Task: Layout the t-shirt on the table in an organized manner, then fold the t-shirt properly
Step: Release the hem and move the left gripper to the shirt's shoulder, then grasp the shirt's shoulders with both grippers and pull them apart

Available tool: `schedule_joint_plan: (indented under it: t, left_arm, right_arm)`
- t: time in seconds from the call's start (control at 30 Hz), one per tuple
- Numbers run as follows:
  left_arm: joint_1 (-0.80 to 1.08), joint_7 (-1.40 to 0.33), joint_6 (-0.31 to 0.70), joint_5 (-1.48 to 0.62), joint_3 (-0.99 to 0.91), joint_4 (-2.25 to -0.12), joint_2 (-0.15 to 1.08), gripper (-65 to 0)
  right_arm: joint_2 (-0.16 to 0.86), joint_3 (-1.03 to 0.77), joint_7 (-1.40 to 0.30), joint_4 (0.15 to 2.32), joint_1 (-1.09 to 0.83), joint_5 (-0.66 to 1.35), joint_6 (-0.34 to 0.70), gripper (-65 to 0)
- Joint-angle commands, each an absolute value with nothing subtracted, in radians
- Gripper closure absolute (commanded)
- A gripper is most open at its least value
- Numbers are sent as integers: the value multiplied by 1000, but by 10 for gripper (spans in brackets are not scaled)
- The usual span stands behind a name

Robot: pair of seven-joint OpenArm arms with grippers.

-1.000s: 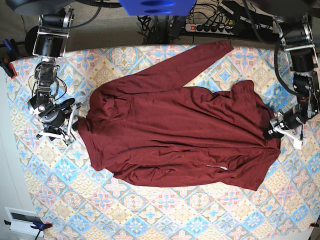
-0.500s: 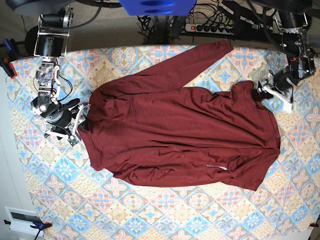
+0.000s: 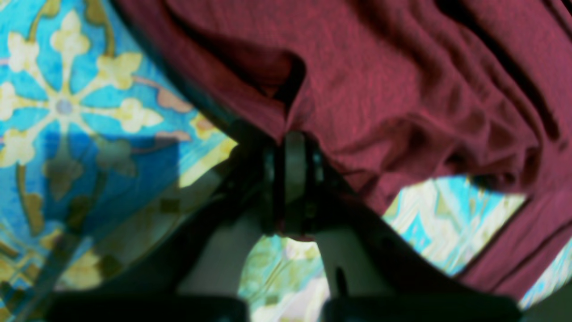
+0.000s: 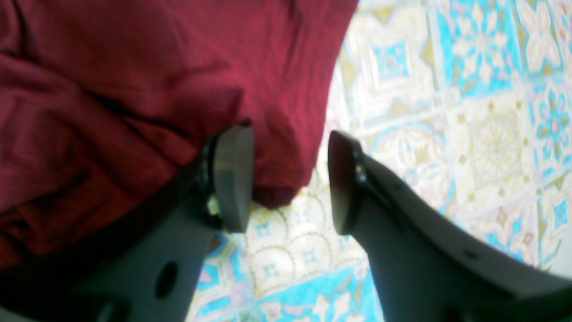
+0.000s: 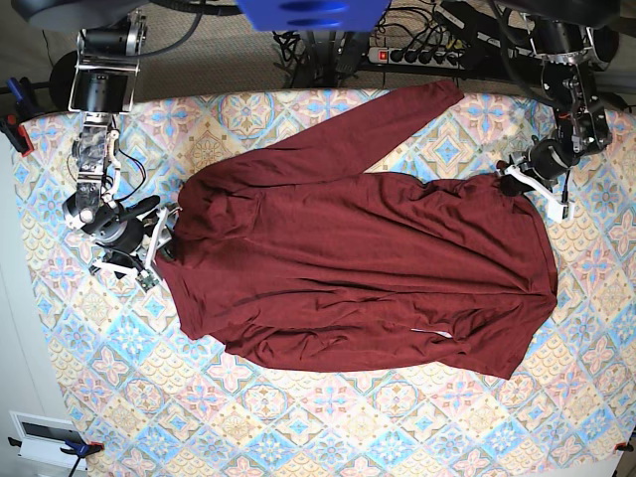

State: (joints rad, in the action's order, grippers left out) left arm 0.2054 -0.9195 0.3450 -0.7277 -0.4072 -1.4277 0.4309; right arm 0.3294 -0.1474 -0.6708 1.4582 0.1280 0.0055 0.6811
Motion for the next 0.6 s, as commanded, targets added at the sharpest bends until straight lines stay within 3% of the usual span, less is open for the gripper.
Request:
schedule_joint_plan:
  t: [0.0, 0.3, 0.57]
  left_arm:
    - [211, -949, 341, -699, -420, -1434, 463, -5]
    - [211, -949, 341, -668, -530, -1428, 582, -2]
    - [196, -954, 341, -639, -562, -1428, 587, -4]
  right_arm:
    - [344, -154, -654, 1481, 148, 15, 677, -257]
    - [341, -154, -656, 1538, 117, 16, 677, -256]
    - [341, -88, -656, 1538, 84, 21, 677, -256]
